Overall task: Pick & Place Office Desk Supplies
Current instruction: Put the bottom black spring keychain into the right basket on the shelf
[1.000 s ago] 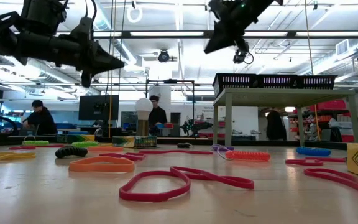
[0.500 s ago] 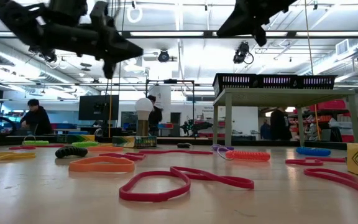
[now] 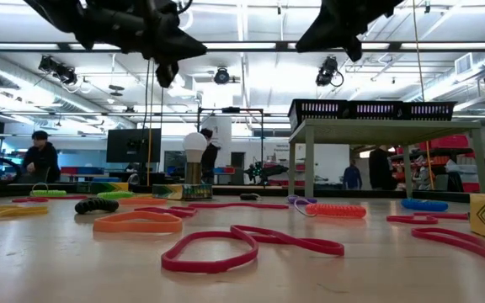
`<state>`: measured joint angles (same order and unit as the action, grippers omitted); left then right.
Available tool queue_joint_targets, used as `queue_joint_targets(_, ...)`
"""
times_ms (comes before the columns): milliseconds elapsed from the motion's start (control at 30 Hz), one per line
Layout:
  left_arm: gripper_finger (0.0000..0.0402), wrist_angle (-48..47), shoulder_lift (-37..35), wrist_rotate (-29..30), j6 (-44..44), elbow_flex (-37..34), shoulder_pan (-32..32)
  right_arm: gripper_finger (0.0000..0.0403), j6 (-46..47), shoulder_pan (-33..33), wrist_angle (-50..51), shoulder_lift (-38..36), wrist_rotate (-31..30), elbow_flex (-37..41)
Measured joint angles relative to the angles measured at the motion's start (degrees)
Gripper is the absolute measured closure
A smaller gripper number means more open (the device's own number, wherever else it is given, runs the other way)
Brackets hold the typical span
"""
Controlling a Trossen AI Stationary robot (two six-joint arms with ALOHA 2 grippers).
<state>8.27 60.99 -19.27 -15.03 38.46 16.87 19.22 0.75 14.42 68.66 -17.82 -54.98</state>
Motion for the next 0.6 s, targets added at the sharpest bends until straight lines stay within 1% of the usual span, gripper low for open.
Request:
queue_joint_targets(167, 0.0377, -7.12, -0.63, -2.11, -0.41, 0.11, -0.01, 0.0359, -0.04, 0.0, 0.42, 0.0, 0.0, 0.0)
queue_joint_targets(233, 0.0375, -9.67, -0.63, -1.37, -0.79, 0.11, -0.37, 0.0355, -0.41, -0.31, 0.89, 0.0, 0.06, 0.0)
queue_joint_targets(333, 0.0389, -13.41, -0.72, 0.79, 0.55, 0.07, -1.3, 0.0354, -0.66, -0.39, 2.38, -0.27, 0.27, 0.0)
queue_joint_targets(400, 0.0396, -15.02, -1.52, 1.23, 0.94, 0.02, -1.87, 0.0359, -0.96, -0.4, 4.26, -1.1, 0.29, 0.0)
queue_joint_targets(600, 0.0395, -17.91, -3.28, 1.52, -0.82, 0.04, -3.33, 0.0393, -2.62, -0.39, 11.98, -6.15, 1.33, 0.0)
